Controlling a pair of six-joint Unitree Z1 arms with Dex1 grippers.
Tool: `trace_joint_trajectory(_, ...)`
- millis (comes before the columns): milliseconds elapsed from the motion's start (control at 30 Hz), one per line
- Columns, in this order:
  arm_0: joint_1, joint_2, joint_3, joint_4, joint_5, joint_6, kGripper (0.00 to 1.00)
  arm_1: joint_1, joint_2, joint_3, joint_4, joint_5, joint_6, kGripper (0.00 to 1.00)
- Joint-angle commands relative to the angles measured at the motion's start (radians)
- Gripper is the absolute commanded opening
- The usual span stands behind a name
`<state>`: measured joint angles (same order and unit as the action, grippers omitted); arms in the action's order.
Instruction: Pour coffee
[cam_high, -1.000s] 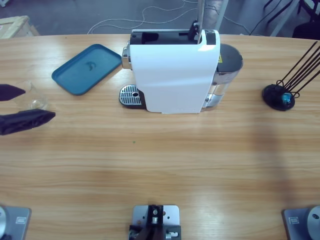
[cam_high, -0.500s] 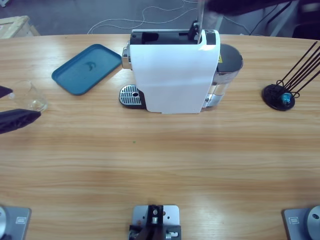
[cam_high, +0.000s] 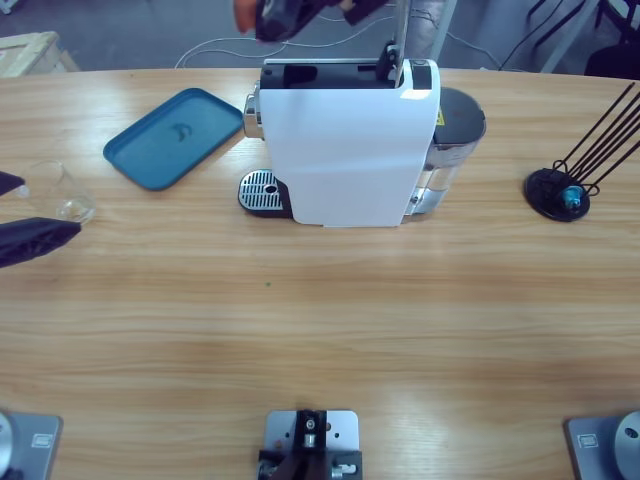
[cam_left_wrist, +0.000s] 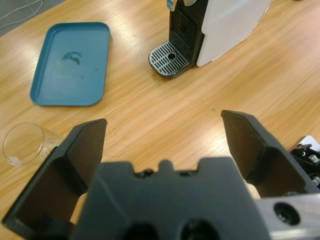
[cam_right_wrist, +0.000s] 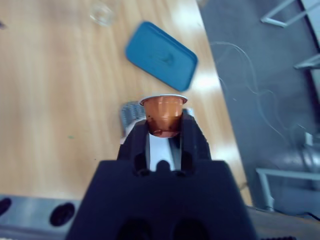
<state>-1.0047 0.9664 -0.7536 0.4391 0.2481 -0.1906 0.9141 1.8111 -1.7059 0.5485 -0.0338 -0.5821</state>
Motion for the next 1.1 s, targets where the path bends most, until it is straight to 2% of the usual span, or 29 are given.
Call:
trace_joint_trajectory(33, -0.003, -0.024, 0.051, -0.011, 0.016, -0.007, 0.991, -0.066, 0.11, -0.01, -0.012, -0.036, -0.056, 0.0)
trace_joint_trajectory(400, -0.003, -0.014, 0.053, -0.012, 0.016, -0.01, 0.991, -0.069, 0.173, 0.018, -0.025, -0.004, -0.061, 0.0)
trace_joint_trajectory(1100, -0.003, 0.012, 0.069, -0.034, 0.016, -0.01, 0.991, -0.088, 0.16, 0.063, -0.022, 0.015, -0.05, 0.0)
